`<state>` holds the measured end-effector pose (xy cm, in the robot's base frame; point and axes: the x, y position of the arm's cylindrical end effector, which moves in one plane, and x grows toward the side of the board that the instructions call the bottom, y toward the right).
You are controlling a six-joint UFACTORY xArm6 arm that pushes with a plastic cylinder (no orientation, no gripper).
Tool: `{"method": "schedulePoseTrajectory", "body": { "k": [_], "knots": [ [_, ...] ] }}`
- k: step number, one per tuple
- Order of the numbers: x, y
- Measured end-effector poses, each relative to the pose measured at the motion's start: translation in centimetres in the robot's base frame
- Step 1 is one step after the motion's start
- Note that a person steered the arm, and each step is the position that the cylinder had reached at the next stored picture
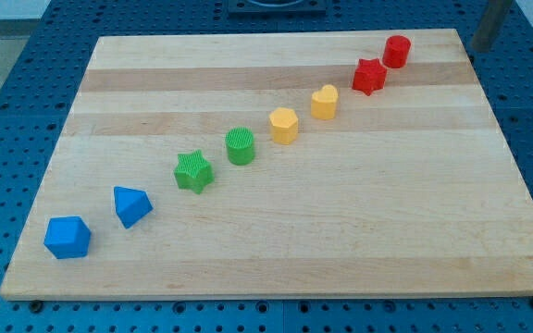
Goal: Move your arm to the bottom center
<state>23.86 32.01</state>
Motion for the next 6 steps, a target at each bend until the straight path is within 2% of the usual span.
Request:
{"method": "schedulePoseTrajectory", "body": {
  "k": [1, 2, 4, 5, 6],
  "knots": [
    [0.0, 0.0],
    [2.7, 0.2],
    [16.6, -2.8],
    [24.3, -6.1],
    [32.2, -12.1]
  ]
}}
